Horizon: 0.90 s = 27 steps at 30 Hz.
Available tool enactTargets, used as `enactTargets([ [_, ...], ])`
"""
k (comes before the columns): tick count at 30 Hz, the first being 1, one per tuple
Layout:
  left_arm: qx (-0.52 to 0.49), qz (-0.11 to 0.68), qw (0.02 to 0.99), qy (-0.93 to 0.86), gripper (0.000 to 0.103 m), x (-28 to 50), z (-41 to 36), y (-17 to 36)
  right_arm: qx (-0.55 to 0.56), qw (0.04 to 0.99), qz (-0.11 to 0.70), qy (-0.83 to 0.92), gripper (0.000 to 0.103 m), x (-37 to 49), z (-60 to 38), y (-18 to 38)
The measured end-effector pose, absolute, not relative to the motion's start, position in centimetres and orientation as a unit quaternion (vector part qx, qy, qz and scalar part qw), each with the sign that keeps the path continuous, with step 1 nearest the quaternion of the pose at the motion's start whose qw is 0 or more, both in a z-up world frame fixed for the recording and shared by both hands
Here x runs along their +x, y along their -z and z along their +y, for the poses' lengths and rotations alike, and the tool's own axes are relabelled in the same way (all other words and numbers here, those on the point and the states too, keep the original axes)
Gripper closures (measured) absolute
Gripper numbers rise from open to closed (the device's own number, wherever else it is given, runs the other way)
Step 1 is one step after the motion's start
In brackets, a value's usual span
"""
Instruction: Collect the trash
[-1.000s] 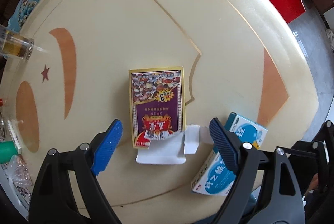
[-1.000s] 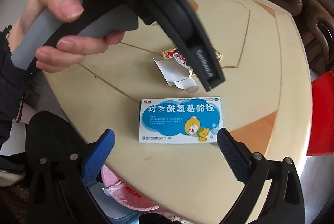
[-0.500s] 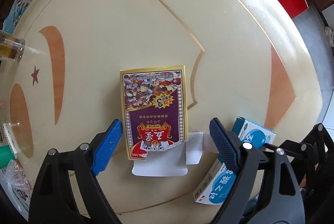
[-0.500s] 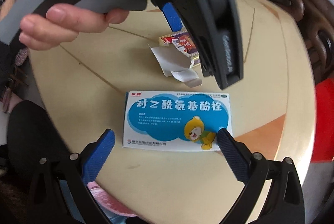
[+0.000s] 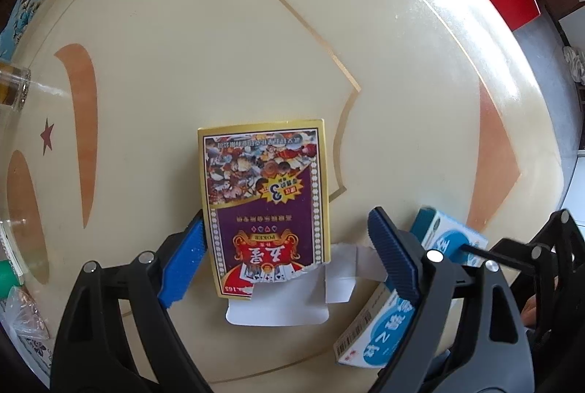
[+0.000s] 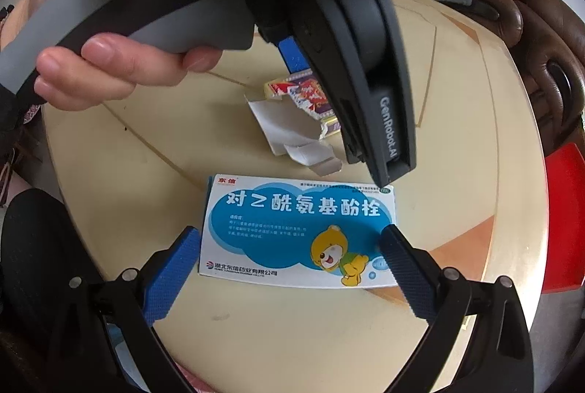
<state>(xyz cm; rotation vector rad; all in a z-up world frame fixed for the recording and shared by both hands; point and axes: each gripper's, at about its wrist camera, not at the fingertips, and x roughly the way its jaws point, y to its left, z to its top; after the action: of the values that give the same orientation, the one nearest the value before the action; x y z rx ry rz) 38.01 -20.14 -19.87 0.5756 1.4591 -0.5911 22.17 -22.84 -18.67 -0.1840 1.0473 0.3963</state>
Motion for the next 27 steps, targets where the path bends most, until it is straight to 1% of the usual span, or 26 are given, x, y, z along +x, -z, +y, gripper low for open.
enactTargets([
  [2, 0.259, 0.646, 0.668, 0.263, 0.017, 38.1, -20.4, 19.8, -0.083, 0.844, 0.493, -0.192, 0.007, 22.1, -23.1, 18.8],
  [3, 0.258, 0.649, 0.666, 0.262, 0.014, 38.2, -20.3, 19.9, -0.082, 0.846, 0.491, -0.192, 0.007, 22.1, -23.1, 18.8],
  [6, 0.255, 0.65, 0.665, 0.263, 0.011, 38.1, -20.6, 20.3, -0.089, 0.848, 0.487, -0.189, 0.006, 22.0, -23.0, 18.9],
  [27, 0.262, 0.647, 0.663, 0.27, 0.008, 38.3, -21.6, 21.5, -0.068, 0.89, 0.419, -0.166, 0.006, 16.5, -22.3, 19.9],
])
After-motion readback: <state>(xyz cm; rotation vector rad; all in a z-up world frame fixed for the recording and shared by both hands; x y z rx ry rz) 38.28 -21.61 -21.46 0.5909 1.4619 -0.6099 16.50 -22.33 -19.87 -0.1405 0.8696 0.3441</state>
